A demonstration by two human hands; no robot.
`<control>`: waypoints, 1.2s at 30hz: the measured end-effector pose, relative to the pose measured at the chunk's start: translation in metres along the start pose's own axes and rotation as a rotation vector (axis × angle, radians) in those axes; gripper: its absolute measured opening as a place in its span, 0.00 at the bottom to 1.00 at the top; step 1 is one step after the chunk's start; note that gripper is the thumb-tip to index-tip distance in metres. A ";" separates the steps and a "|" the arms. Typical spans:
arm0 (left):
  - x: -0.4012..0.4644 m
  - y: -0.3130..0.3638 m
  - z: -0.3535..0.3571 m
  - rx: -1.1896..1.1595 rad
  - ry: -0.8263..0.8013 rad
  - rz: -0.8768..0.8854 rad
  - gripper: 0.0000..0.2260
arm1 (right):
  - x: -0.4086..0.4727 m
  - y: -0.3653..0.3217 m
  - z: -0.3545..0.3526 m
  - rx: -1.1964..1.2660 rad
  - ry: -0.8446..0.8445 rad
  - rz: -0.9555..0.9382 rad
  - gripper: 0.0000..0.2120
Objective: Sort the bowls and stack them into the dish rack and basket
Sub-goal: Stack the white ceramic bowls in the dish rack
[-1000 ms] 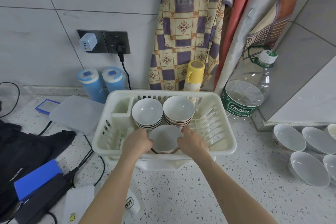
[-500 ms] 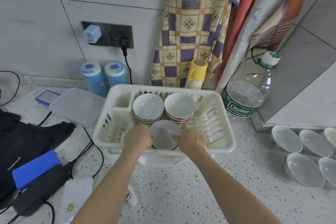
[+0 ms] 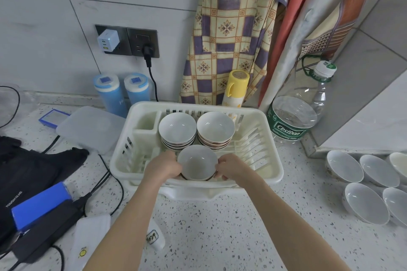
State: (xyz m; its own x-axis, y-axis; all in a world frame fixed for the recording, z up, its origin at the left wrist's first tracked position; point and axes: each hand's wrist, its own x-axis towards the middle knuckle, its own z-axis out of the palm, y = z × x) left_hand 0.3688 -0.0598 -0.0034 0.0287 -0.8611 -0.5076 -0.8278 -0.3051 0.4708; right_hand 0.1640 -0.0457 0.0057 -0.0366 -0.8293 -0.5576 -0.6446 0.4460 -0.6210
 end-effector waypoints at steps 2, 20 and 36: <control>0.001 -0.001 0.000 -0.019 0.013 0.003 0.05 | 0.002 0.001 0.002 -0.024 0.016 0.000 0.10; -0.035 0.012 0.006 -0.172 0.524 0.145 0.05 | -0.049 0.008 -0.005 -0.166 0.387 -0.368 0.14; -0.138 0.221 0.236 -1.022 -0.022 0.191 0.13 | -0.118 0.291 -0.160 1.091 0.773 0.196 0.07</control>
State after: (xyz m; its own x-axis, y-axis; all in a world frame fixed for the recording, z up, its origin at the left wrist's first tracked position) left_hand 0.0499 0.0876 0.0006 -0.0720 -0.9270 -0.3681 0.0522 -0.3721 0.9267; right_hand -0.1418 0.1283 -0.0208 -0.7073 -0.5363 -0.4605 0.3378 0.3158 -0.8867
